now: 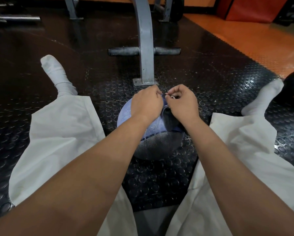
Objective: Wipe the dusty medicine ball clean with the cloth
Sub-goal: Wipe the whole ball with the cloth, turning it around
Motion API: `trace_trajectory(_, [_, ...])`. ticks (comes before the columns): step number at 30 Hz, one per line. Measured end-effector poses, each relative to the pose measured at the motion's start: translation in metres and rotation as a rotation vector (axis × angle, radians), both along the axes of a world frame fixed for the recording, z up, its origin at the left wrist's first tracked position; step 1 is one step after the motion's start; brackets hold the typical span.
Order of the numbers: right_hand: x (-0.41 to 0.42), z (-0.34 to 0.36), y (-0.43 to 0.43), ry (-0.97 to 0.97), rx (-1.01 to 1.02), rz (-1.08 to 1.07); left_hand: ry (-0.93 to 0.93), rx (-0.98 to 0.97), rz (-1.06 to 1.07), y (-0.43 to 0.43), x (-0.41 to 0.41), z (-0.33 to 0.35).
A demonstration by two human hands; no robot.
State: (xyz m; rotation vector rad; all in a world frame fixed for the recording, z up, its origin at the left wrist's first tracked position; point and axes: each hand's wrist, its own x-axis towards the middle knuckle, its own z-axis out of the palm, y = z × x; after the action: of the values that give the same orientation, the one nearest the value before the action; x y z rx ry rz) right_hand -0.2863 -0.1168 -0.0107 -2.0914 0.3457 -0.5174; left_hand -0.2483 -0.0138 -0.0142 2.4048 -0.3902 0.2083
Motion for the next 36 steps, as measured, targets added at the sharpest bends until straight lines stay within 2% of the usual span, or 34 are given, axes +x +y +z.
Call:
trace_trajectory(3, [-0.023, -0.005, 0.005, -0.048, 0.024, 0.042, 0.038, 0.014, 0.001, 0.002, 0.007, 0.001])
trace_trajectory(7, [-0.049, -0.014, 0.005, -0.075, -0.048, 0.146, 0.089, -0.001, -0.050, 0.007, 0.015, -0.001])
trace_trajectory(15, [0.010, 0.000, 0.000, 0.019, -0.096, 0.038, -0.018, -0.025, -0.031, 0.009, 0.004, -0.005])
trace_trajectory(19, [-0.011, -0.010, 0.015, -0.080, -0.078, 0.029, 0.036, -0.055, 0.029, 0.010, 0.011, -0.006])
trace_trajectory(24, [-0.053, -0.022, 0.027, -0.143, -0.211, 0.147, 0.092, -0.051, -0.002, 0.018, 0.019, -0.006])
trace_trajectory(30, [0.001, -0.006, 0.022, -0.080, -0.167, 0.101, 0.049, -0.062, -0.003, 0.024, 0.013, -0.006])
trace_trajectory(33, [0.006, -0.013, 0.025, -0.150, -0.122, 0.042, 0.088, -0.084, 0.054, 0.025, 0.019, -0.005])
trace_trajectory(36, [-0.020, -0.039, 0.034, -0.306, -0.151, 0.032, 0.146, -0.104, 0.089, 0.028, 0.026, -0.006])
